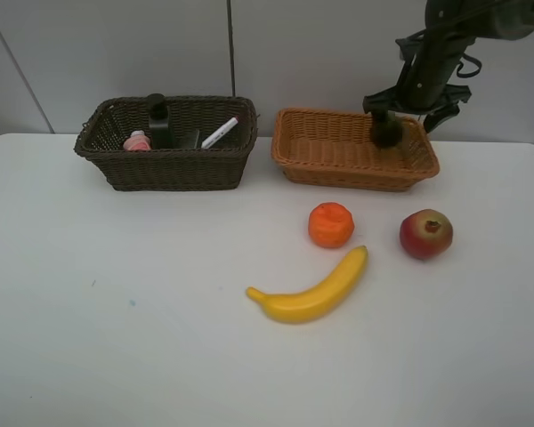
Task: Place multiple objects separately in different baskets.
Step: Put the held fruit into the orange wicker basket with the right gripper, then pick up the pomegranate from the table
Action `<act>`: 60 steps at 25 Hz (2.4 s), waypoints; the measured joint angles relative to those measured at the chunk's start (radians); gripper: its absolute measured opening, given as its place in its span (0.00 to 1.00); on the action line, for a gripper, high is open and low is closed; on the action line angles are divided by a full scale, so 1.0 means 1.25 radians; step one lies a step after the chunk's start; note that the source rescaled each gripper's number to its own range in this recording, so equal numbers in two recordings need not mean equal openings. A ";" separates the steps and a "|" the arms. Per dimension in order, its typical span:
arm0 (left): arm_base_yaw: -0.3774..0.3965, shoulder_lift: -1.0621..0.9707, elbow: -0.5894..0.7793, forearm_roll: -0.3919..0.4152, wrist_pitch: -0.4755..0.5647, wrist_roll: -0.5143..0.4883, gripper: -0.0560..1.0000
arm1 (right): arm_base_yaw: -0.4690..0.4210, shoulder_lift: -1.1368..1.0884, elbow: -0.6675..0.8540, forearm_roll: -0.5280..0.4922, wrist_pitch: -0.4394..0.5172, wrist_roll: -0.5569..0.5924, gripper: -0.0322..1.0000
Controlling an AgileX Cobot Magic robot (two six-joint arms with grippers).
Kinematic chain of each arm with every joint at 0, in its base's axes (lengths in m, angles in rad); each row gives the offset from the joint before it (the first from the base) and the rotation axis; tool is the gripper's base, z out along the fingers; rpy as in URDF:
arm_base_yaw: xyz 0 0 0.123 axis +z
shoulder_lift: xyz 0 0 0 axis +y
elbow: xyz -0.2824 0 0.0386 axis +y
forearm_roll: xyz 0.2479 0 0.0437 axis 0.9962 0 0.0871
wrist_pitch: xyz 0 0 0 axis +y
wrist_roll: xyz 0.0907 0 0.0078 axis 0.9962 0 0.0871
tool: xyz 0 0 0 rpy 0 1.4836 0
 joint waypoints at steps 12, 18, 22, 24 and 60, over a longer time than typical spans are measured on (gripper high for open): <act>0.000 0.000 0.000 0.000 0.000 0.000 1.00 | 0.000 -0.149 0.015 0.150 0.173 -0.030 1.00; 0.000 0.000 0.000 0.000 0.000 0.000 1.00 | 0.000 -0.300 0.224 0.156 0.178 -0.033 1.00; 0.000 0.000 0.000 0.000 0.000 0.000 1.00 | 0.000 -0.380 0.406 0.148 0.178 -0.033 1.00; 0.000 0.000 0.000 0.000 0.000 0.000 1.00 | 0.000 -0.402 0.479 0.148 0.154 -0.037 1.00; 0.000 0.000 0.000 0.000 0.000 0.000 1.00 | 0.000 -0.193 0.661 0.081 -0.229 -0.105 1.00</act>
